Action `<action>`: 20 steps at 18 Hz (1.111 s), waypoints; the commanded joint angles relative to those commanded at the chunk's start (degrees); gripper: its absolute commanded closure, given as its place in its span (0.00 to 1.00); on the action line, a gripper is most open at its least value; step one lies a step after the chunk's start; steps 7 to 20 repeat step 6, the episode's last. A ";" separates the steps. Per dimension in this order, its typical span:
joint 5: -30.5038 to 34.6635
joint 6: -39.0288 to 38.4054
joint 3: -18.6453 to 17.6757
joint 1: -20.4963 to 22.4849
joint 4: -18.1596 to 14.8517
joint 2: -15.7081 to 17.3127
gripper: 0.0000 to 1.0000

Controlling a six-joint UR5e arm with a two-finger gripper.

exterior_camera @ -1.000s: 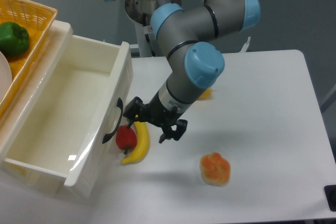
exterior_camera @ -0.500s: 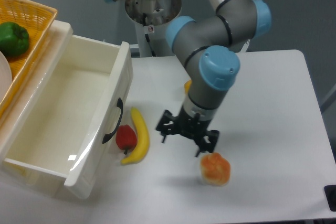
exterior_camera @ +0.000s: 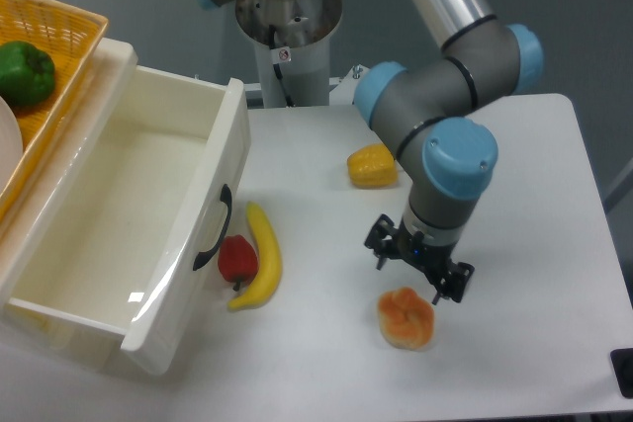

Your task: Slide open the top white drawer

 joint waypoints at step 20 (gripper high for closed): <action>5.36 3.44 1.50 0.97 -0.09 -1.76 0.00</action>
